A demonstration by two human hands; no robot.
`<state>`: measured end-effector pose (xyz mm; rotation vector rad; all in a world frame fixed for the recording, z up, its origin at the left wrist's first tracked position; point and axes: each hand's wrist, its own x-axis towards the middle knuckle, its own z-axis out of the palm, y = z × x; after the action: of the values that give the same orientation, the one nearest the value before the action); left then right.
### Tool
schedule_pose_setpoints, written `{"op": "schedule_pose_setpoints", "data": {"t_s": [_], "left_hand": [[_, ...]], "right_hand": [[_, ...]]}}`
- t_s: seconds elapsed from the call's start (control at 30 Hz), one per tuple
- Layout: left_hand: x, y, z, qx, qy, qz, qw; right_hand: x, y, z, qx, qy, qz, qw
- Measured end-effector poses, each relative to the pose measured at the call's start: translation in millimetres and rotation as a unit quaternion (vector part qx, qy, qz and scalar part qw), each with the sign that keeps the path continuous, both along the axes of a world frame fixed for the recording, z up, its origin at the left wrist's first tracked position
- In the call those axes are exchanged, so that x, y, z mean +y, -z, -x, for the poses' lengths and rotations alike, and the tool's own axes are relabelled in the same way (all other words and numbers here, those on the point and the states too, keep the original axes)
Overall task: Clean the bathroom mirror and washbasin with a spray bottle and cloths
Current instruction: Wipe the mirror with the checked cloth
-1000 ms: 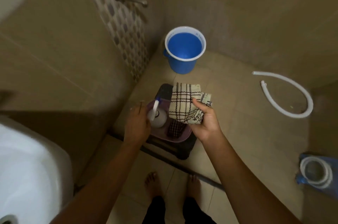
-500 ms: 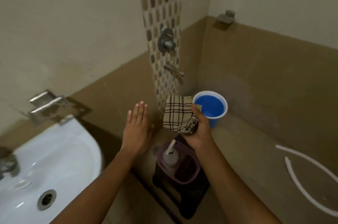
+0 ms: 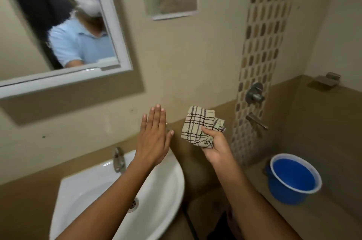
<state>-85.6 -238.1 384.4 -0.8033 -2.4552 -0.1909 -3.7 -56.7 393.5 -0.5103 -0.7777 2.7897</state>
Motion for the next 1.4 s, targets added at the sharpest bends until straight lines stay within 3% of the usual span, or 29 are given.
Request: {"op": "schedule_pose_setpoints", "data": {"t_s": [0.37, 0.6, 1.1, 1.4], "left_hand": [[-170.9, -127.7, 6.0, 0.115, -0.068, -0.05, 0.99], [-255.3, -214.7, 20.9, 0.185, -0.085, -0.096, 0.974], [-310.1, -390.1, 59.1, 0.321, -0.121, -0.178, 0.922], [-310.5, -473.2, 83.5, 0.385, -0.141, -0.206, 0.889]], "right_hand": [[-163.9, -118.9, 38.5, 0.082, -0.02, -0.063, 0.994], [-220.1, -202.8, 52.2, 0.167, -0.006, -0.087, 0.982], [-224.5, -384.2, 110.9, 0.318, 0.022, -0.151, 0.936], [-197.1, -471.9, 138.5, 0.357, 0.12, -0.199, 0.905]]}}
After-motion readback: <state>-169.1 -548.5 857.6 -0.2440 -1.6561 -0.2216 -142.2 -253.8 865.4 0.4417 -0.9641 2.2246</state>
